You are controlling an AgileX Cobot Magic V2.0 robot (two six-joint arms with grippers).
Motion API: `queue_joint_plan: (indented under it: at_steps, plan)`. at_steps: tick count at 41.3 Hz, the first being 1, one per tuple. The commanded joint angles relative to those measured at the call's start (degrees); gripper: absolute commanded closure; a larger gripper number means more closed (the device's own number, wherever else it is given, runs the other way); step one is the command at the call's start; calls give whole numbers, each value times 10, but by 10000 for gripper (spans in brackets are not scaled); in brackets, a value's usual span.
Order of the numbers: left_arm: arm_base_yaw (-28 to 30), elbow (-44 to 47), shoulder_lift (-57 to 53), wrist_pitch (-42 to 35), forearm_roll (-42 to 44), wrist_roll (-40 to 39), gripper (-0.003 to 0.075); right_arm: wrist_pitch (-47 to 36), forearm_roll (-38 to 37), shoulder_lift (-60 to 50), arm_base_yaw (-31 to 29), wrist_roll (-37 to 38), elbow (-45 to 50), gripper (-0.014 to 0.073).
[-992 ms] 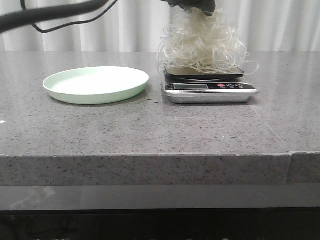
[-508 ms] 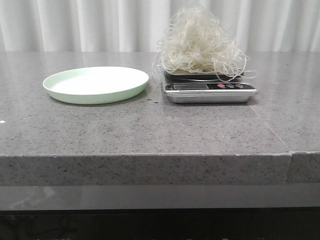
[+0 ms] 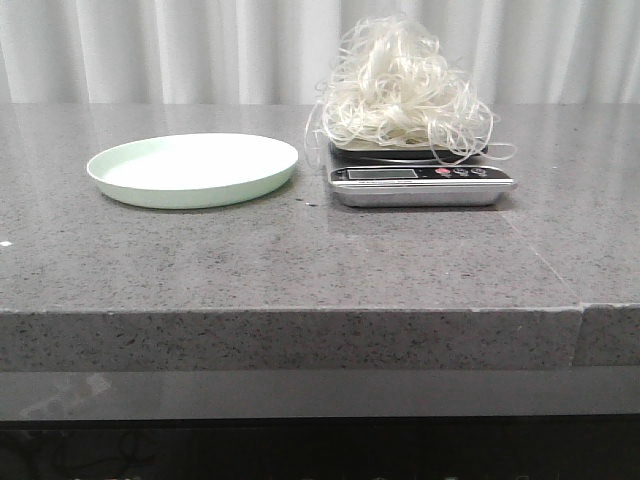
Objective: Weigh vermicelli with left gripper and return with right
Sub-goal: 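Lower the vermicelli onto the scale and open the left gripper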
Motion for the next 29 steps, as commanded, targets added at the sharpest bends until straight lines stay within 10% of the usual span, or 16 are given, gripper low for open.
queue_joint_plan:
  at_steps: [1,29]
  plan:
    - [1,55,-66,-63,0,-3,208,-34,0,-3,-2,-3,-19,37]
    - [1,412,-398,-95,23,-40,208,-36,51,-1,39,-87,-28,37]
